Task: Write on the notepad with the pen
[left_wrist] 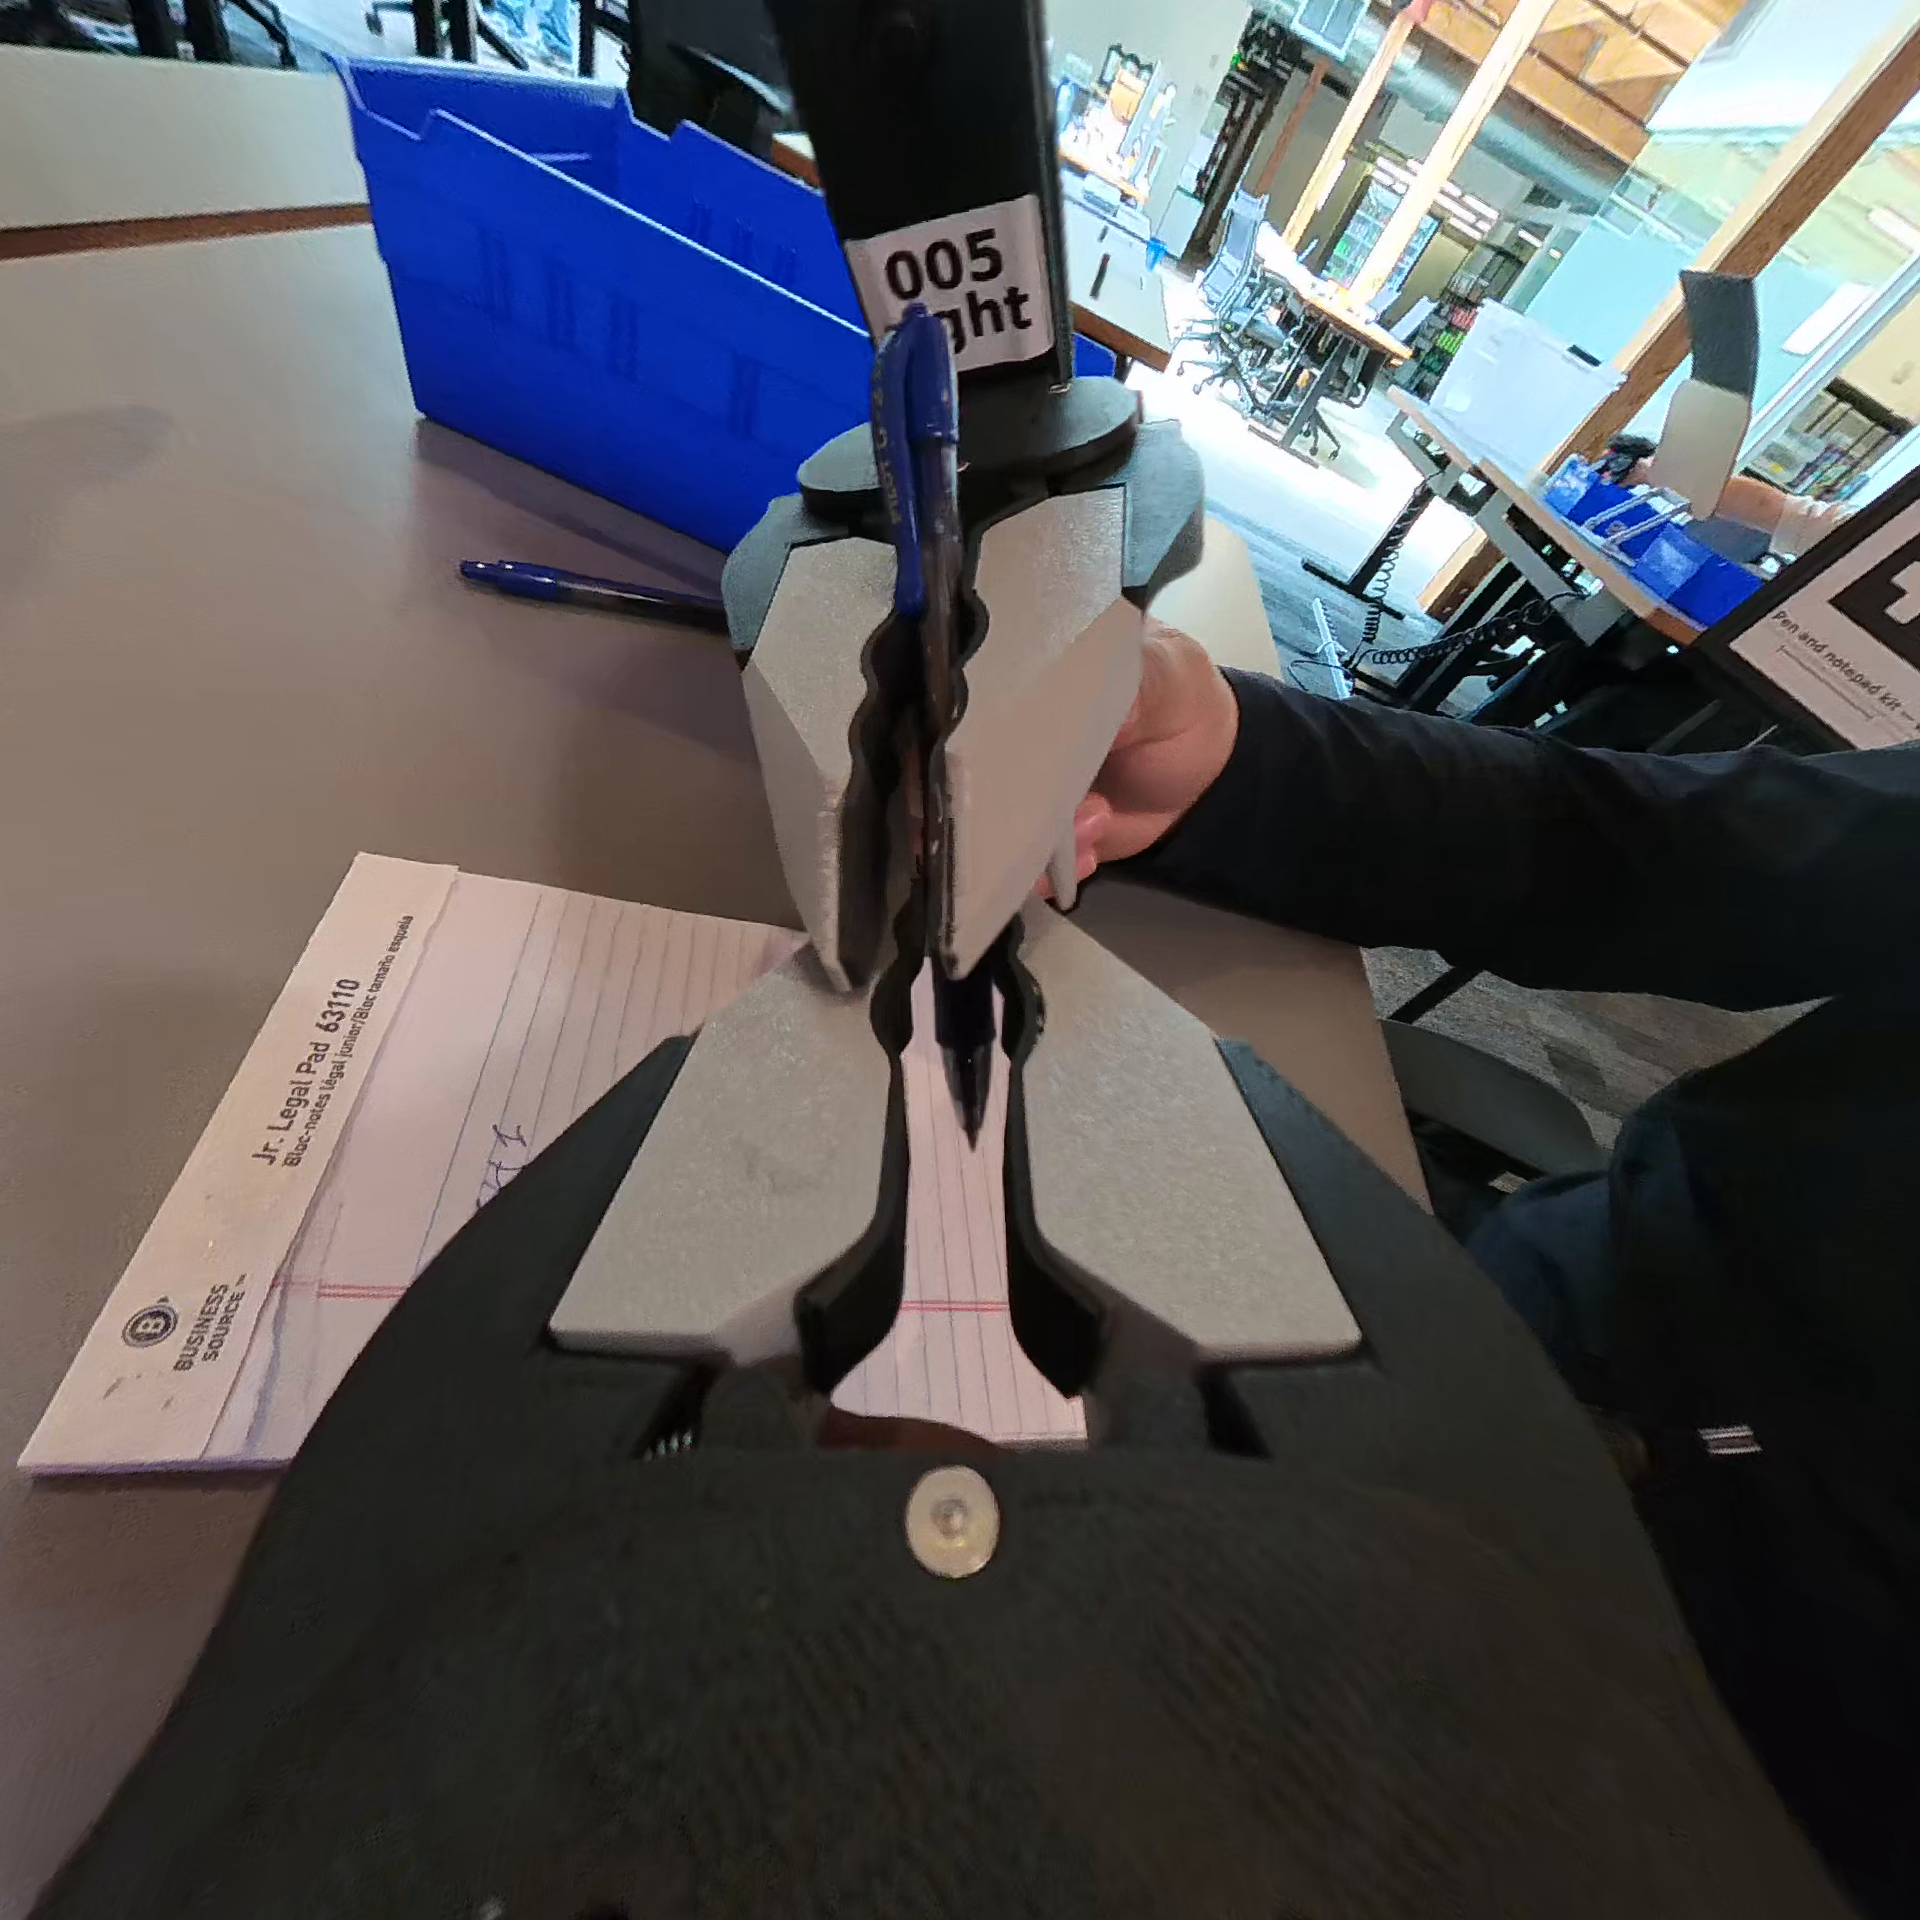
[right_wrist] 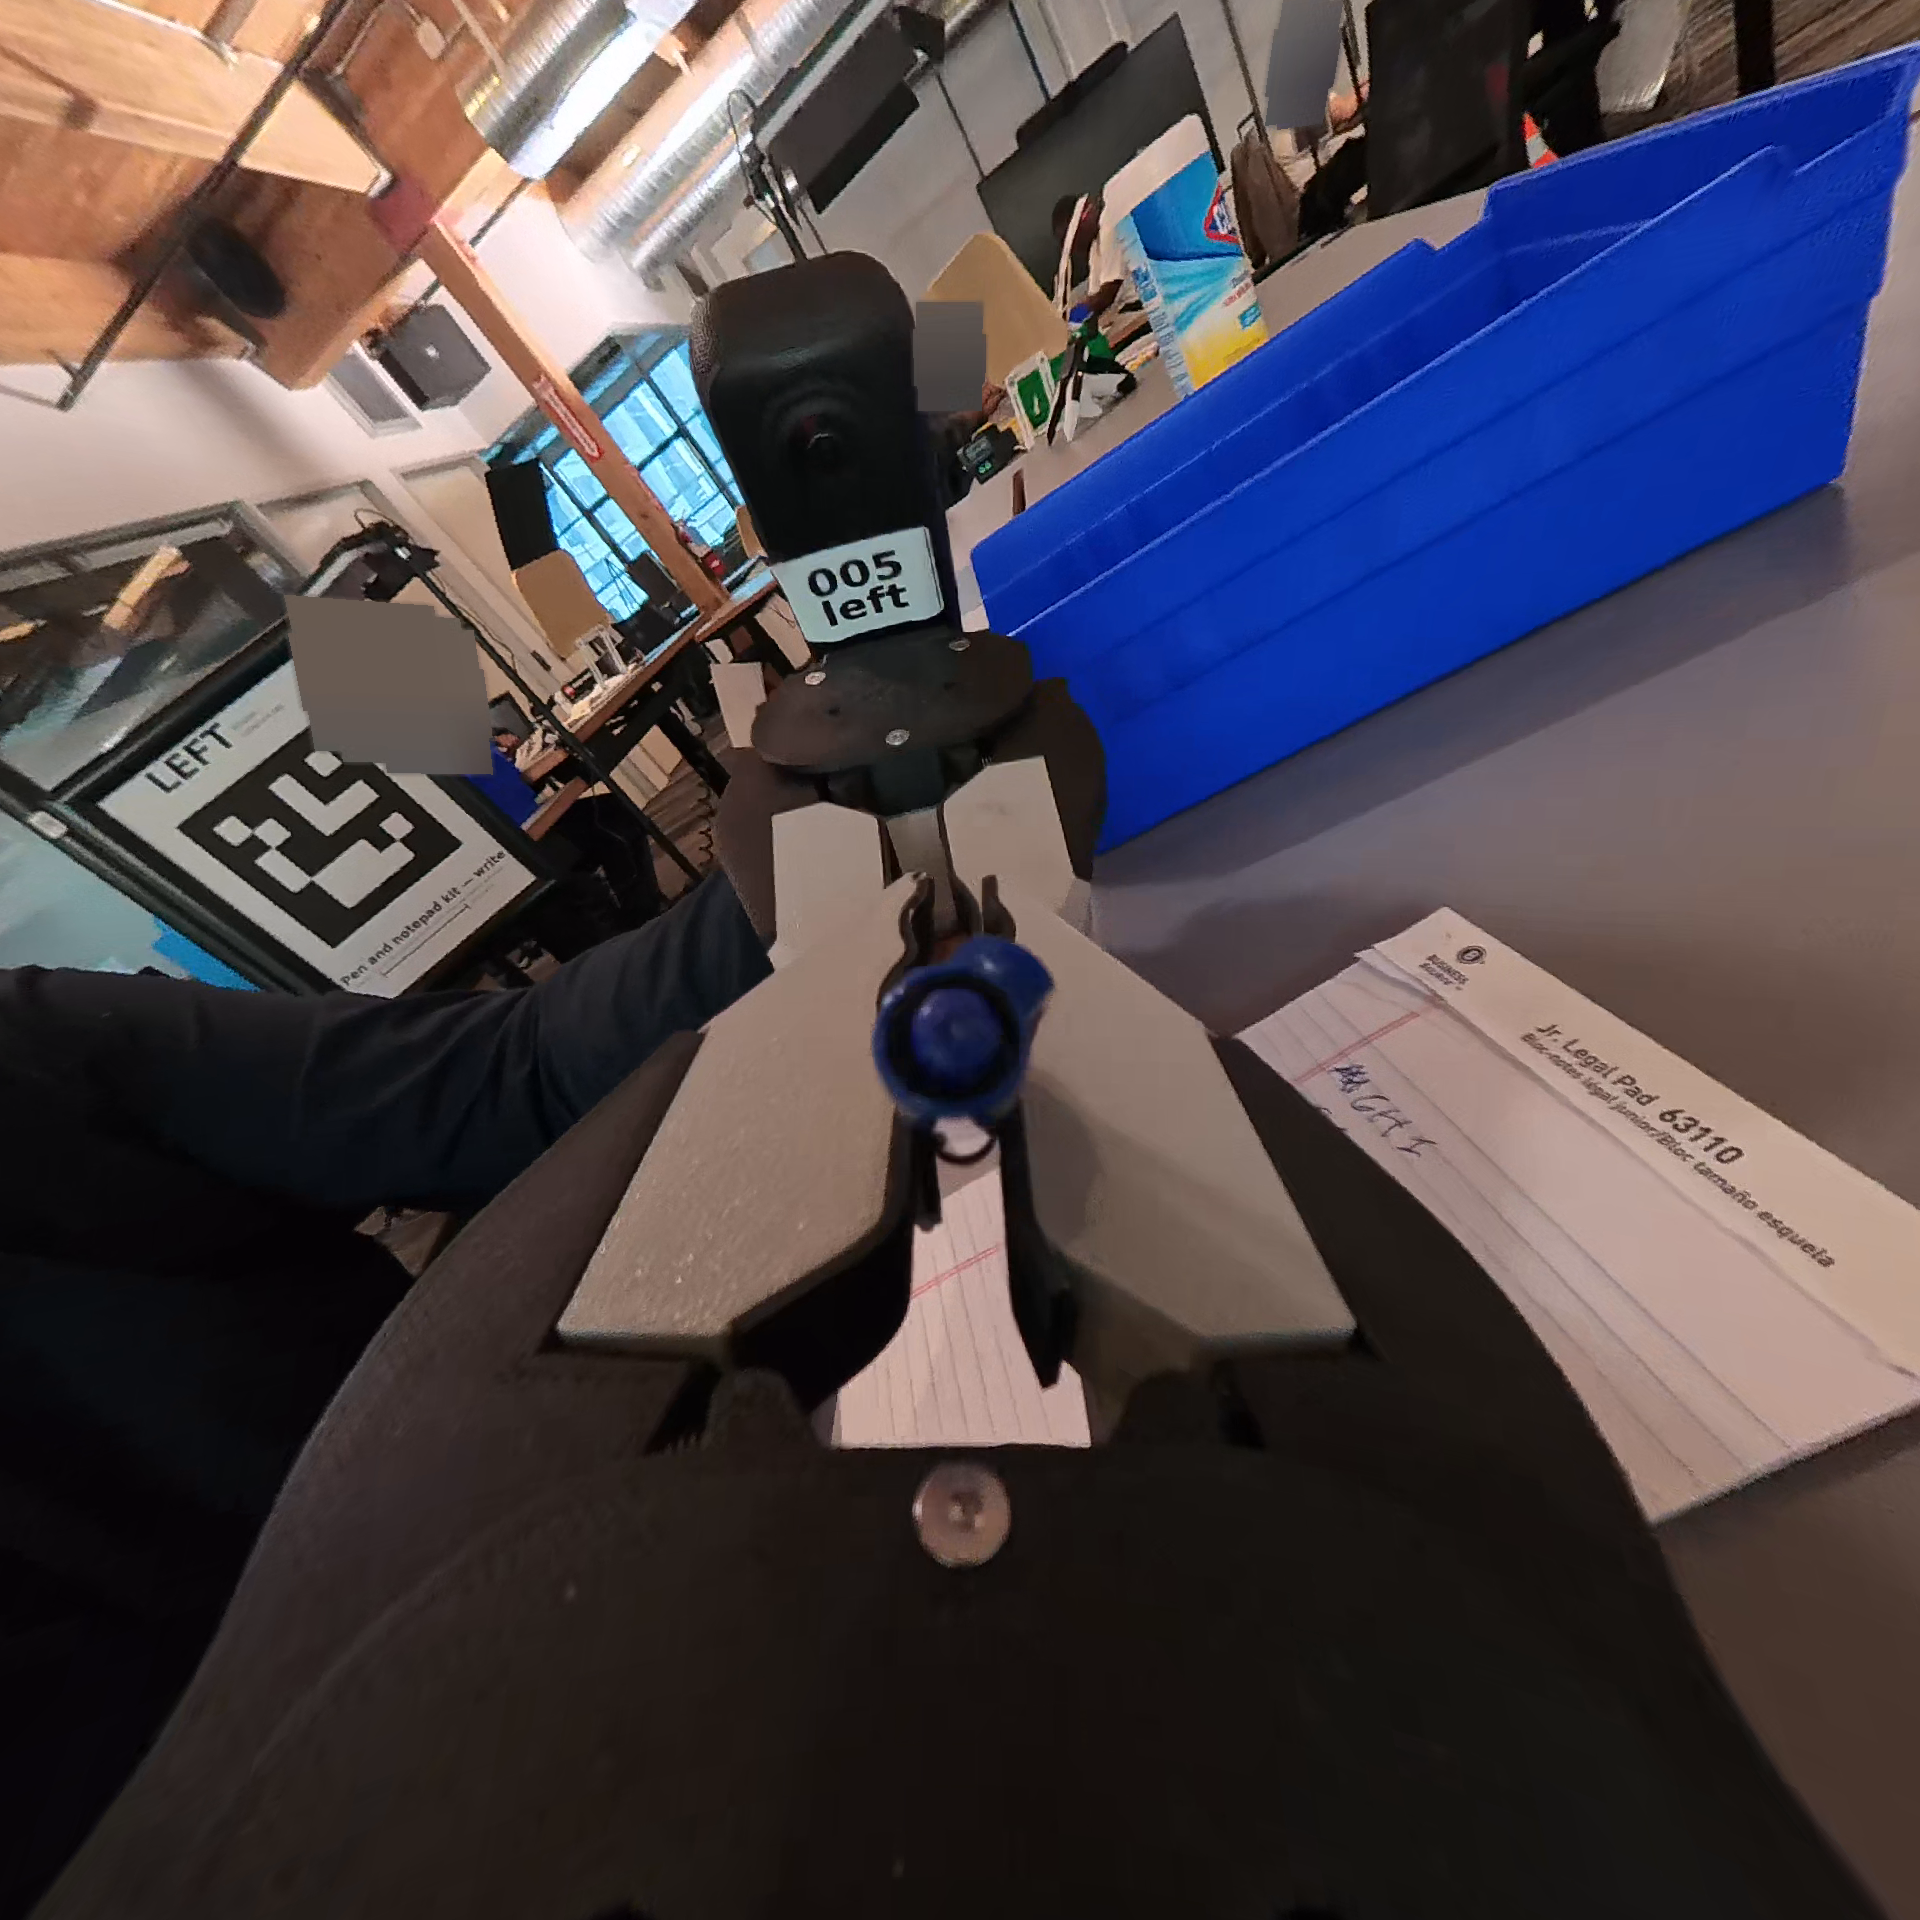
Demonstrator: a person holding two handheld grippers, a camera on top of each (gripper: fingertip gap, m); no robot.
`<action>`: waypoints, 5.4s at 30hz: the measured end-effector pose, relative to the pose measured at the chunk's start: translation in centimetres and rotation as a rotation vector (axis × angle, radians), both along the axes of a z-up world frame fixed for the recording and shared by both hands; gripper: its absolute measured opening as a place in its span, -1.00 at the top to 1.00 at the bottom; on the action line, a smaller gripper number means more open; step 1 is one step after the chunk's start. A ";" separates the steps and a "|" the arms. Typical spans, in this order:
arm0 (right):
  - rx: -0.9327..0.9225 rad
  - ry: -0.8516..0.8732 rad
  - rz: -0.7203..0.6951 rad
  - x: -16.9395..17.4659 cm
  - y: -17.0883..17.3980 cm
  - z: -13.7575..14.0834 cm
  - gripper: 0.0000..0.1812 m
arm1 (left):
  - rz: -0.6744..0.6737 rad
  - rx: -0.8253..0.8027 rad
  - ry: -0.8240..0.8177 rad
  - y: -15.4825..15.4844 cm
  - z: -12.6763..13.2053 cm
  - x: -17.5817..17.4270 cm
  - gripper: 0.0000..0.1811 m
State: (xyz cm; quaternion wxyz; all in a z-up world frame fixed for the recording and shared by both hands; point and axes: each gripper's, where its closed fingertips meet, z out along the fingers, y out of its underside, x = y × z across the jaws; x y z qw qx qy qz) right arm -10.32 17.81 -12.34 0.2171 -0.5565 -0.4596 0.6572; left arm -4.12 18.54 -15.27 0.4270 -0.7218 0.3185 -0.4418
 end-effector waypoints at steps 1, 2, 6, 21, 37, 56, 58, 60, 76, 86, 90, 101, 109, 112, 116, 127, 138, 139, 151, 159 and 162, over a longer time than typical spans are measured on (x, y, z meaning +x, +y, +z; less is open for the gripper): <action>0.008 -0.001 -0.004 0.0 0.1 0.0 0.93 | 0.007 -0.003 -0.004 0.1 0.1 -0.1 0.90; 0.006 0.007 -0.007 0.2 0.3 0.1 0.93 | 0.014 -0.003 -0.010 0.3 0.2 -0.2 0.90; -0.054 0.136 -0.079 1.5 2.4 2.6 0.76 | 0.038 -0.002 -0.018 0.6 0.4 -0.8 0.90; -0.202 0.330 -0.169 4.7 5.9 5.7 1.00 | 0.017 -0.009 -0.001 0.4 -0.2 0.0 0.90; -0.177 0.273 -0.238 4.9 6.9 4.5 1.00 | 0.050 0.015 0.004 1.1 -0.5 -0.3 0.91; -0.208 0.374 -0.356 6.5 9.1 5.7 1.00 | 0.114 0.017 -0.091 2.0 1.1 -1.6 0.90; -0.205 0.382 -0.357 6.6 9.1 5.9 0.90 | 0.120 0.002 -0.106 2.1 1.2 -1.7 0.90; -0.206 0.374 -0.365 6.4 9.2 5.7 0.81 | 0.132 -0.004 -0.103 2.3 1.0 -1.9 0.90; -0.043 0.153 -0.222 2.3 4.9 2.7 0.93 | 0.092 -0.041 -0.057 1.9 -0.2 -0.4 0.88; -0.094 0.147 -0.216 1.9 4.8 2.4 0.92 | 0.142 -0.002 -0.070 2.6 0.4 -1.2 0.90; -0.129 0.133 -0.287 2.5 6.6 2.0 0.80 | 0.297 0.018 -0.051 4.5 0.4 -3.3 0.90; 0.035 -0.038 -0.211 0.8 4.2 -0.4 0.93 | 0.192 -0.022 -0.004 3.3 -0.9 -1.0 0.90; 0.328 -0.403 -0.524 6.4 9.7 -1.0 0.93 | 0.320 -0.031 0.018 4.7 -0.9 -3.3 0.91; 0.332 -0.485 -0.535 8.0 9.9 -1.3 0.94 | 0.314 -0.038 0.031 4.7 -1.3 -3.1 0.91; 0.379 -0.620 -0.577 10.0 10.7 -2.1 0.93 | 0.303 -0.037 0.075 4.6 -2.0 -2.8 0.91; 0.446 -0.912 -0.701 12.6 14.1 -7.2 0.94 | 0.312 -0.047 0.067 4.7 -2.0 -3.1 0.92; 0.562 -1.069 -0.793 13.6 16.7 -10.2 0.93 | 0.316 -0.055 0.067 4.7 -2.2 -3.3 0.92; 0.576 -1.052 -0.806 13.5 16.7 -9.8 0.93 | 0.314 -0.055 0.069 4.7 -2.2 -3.3 0.92; 0.659 -1.079 -0.952 15.4 18.4 -7.9 0.70 | 0.311 -0.061 0.062 4.7 -2.2 -3.3 0.92; 0.493 -1.152 -0.976 17.4 18.2 -9.9 0.34 | 0.305 -0.075 0.033 4.6 -2.0 -3.3 0.92; 0.398 -1.130 -0.940 17.4 17.7 -10.5 0.36 | 0.301 -0.078 0.032 4.6 -2.0 -3.3 0.92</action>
